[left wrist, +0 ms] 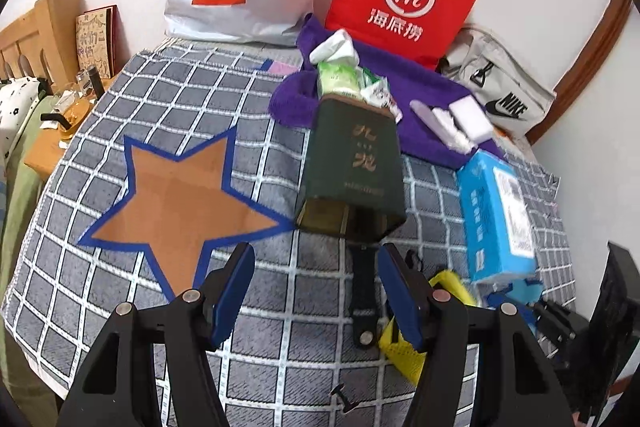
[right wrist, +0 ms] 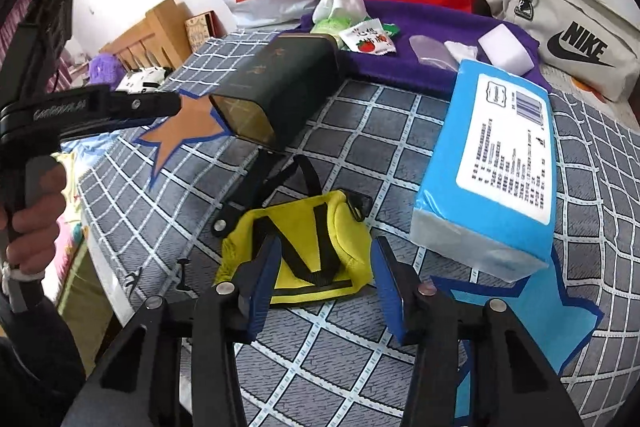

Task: Organize soft objects
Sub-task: 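Grasp the yellow mesh pouch with the right tool while the left tool grasps the black strap, then lift and carry the yellow pouch and black strap toward the purple towel, then lower the yellow pouch onto the towel and open the right tool while the left tool releases the strap, then withdraw both open tools back from the purple towel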

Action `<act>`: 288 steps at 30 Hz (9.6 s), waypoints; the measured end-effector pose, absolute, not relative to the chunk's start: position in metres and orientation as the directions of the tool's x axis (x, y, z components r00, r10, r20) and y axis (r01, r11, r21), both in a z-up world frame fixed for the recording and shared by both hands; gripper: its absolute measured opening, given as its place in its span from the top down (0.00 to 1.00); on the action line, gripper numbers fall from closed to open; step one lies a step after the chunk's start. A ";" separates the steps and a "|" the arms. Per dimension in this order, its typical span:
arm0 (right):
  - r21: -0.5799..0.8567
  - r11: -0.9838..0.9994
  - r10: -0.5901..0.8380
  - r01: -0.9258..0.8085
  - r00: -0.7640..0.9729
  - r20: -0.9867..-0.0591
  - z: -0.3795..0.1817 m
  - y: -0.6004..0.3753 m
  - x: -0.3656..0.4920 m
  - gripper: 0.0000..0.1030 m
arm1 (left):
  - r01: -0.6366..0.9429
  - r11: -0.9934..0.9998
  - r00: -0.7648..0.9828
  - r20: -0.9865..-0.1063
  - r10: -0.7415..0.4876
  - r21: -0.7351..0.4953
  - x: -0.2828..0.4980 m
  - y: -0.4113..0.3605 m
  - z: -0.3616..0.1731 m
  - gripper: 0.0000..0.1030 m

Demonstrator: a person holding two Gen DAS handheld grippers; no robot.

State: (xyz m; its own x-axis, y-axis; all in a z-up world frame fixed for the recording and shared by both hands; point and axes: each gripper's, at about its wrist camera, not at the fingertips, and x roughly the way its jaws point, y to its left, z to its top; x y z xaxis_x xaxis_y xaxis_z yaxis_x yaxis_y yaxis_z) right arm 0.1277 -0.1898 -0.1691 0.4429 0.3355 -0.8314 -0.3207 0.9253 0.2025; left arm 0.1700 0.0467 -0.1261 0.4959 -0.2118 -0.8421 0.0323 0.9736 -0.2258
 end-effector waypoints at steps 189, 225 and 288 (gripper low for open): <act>0.217 0.963 0.267 -0.159 0.668 -0.695 -0.098 -0.286 0.294 0.69 | 0.187 0.969 0.569 -0.786 -0.240 -0.161 0.321 -0.016 -0.078 0.81; 0.240 0.959 0.284 -0.150 0.513 -0.810 -0.179 -0.277 0.396 0.68 | 0.141 0.972 0.413 -0.880 -0.232 -0.190 0.413 -0.038 -0.156 0.80; 0.125 0.992 0.068 0.030 0.701 -0.710 -0.031 -0.256 0.122 0.06 | 0.209 0.973 0.619 -0.756 -0.211 -0.100 0.134 -0.034 -0.017 0.10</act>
